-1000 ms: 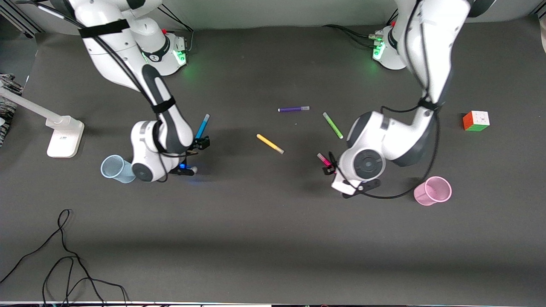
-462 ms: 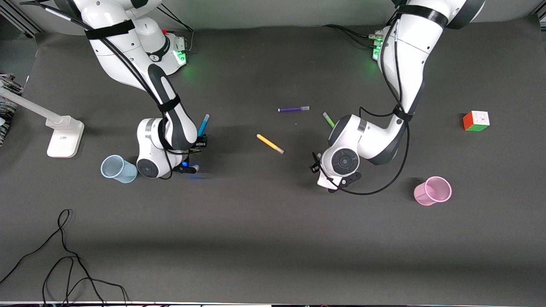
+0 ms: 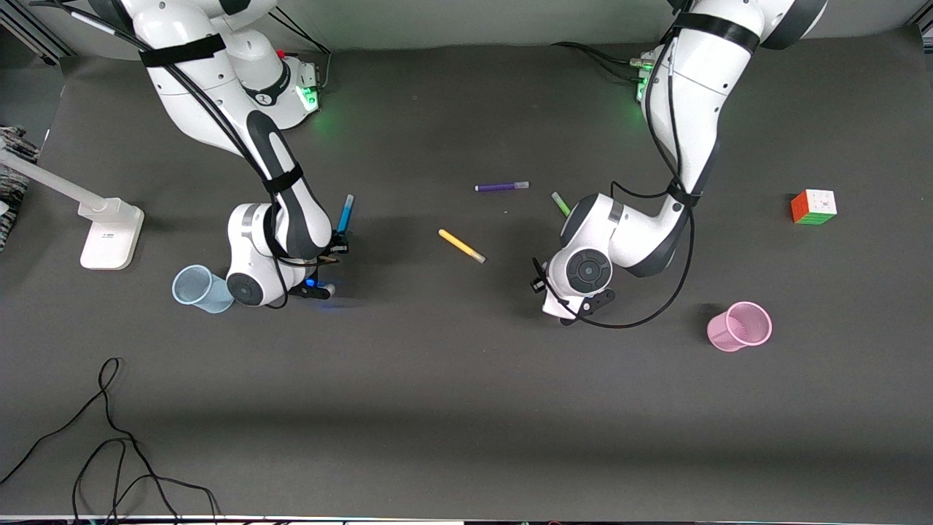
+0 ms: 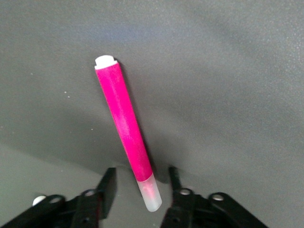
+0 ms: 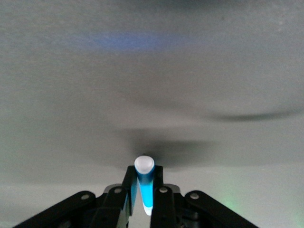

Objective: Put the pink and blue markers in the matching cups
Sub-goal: 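Grasp the blue marker with the right gripper while the left gripper grasps the pink marker, then carry the blue marker to the clear cup while the left gripper carries pink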

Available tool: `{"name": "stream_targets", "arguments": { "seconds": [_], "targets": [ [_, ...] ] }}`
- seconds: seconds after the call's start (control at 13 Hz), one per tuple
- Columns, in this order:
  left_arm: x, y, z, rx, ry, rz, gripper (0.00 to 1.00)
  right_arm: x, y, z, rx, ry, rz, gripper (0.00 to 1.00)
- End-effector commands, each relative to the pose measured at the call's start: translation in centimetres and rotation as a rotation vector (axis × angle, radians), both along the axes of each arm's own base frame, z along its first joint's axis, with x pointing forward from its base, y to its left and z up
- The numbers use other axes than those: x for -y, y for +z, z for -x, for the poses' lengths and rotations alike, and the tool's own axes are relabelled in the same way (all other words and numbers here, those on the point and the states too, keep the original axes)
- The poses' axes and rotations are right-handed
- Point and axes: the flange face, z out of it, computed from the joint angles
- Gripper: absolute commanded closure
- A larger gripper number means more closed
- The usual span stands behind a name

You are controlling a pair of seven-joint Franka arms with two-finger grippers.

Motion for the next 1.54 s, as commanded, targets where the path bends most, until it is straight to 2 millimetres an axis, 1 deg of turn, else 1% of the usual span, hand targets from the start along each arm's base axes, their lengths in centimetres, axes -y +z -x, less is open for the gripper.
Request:
{"name": "stream_targets", "arguments": {
  "seconds": [0.0, 0.08, 0.15, 0.23, 0.31, 0.38, 0.46, 0.54, 0.62, 0.69, 0.77, 0.92, 1.0, 1.08, 1.15, 1.31, 1.38, 1.46],
  "targets": [
    [0.0, 0.5, 0.5, 0.005, 0.020, -0.004, 0.86, -0.9, 3.4, -0.9, 0.035, 0.002, -0.025, 1.00],
    [0.0, 0.7, 0.5, 0.005, 0.020, -0.004, 0.95, -0.7, 4.6, -1.2, 0.046, 0.022, -0.019, 1.00],
    [-0.1, 1.1, 0.4, 0.007, 0.020, -0.003, 0.99, 0.0, 6.1, -1.7, 0.071, 0.043, -0.003, 1.00],
    [-0.2, 2.3, 0.2, 0.008, 0.022, -0.003, 1.00, 0.5, 7.4, -2.0, 0.093, 0.055, 0.006, 1.00],
    [-1.1, 4.5, -0.5, -0.005, 0.017, -0.007, 1.00, 1.0, 9.1, -2.4, 0.125, 0.073, 0.014, 1.00],
    [-2.7, 7.6, -1.8, -0.021, 0.024, -0.014, 1.00, 2.6, 11.3, -3.2, 0.169, 0.085, 0.024, 1.00],
    [-4.6, 10.5, -3.1, -0.060, 0.018, -0.029, 1.00, 4.5, 14.5, -3.9, 0.222, 0.075, 0.025, 1.00],
    [-5.9, 13.3, -3.9, -0.109, -0.035, -0.023, 1.00, 5.3, 17.6, -4.6, 0.263, 0.107, 0.000, 1.00],
    [-7.8, 15.7, -4.7, -0.158, -0.078, -0.013, 1.00, 5.8, 20.3, -5.3, 0.293, 0.125, -0.007, 1.00],
    [-10.4, 18.0, -5.6, -0.185, -0.088, 0.000, 0.99, 7.2, 22.7, -5.7, 0.336, 0.140, 0.009, 1.00],
    [-13.3, 19.7, -6.3, -0.218, -0.113, 0.025, 0.99, 7.7, 25.5, -6.0, 0.393, 0.190, 0.039, 1.00],
    [-19.9, 22.2, -7.7, -0.263, -0.175, 0.101, 0.99, 9.1, 29.5, -6.4, 0.478, 0.299, 0.150, 1.00],
    [-23.4, 23.0, -8.1, -0.283, -0.188, 0.149, 0.99, 10.1, 30.2, -6.5, 0.509, 0.351, 0.159, 1.00],
    [-26.5, 23.1, -8.4, -0.295, -0.206, 0.191, 0.99, 12.7, 30.4, -6.9, 0.535, 0.384, 0.145, 1.00],
    [-28.6, 23.0, -8.7, -0.289, -0.233, 0.223, 0.99, 15.8, 30.4, -7.3, 0.568, 0.413, 0.135, 1.00],
    [-32.4, 22.1, -9.1, -0.281, -0.285, 0.259, 0.98, 20.3, 30.2, -7.6, 0.643, 0.494, 0.117, 1.00],
    [-34.3, 21.2, -9.4, -0.278, -0.310, 0.269, 0.98, 21.9, 29.8, -7.7, 0.681, 0.520, 0.117, 1.00],
    [-35.7, 20.4, -9.7, -0.275, -0.320, 0.291, 0.98, 22.6, 29.2, -7.7, 0.725, 0.552, 0.122, 1.00]
  ]
}}
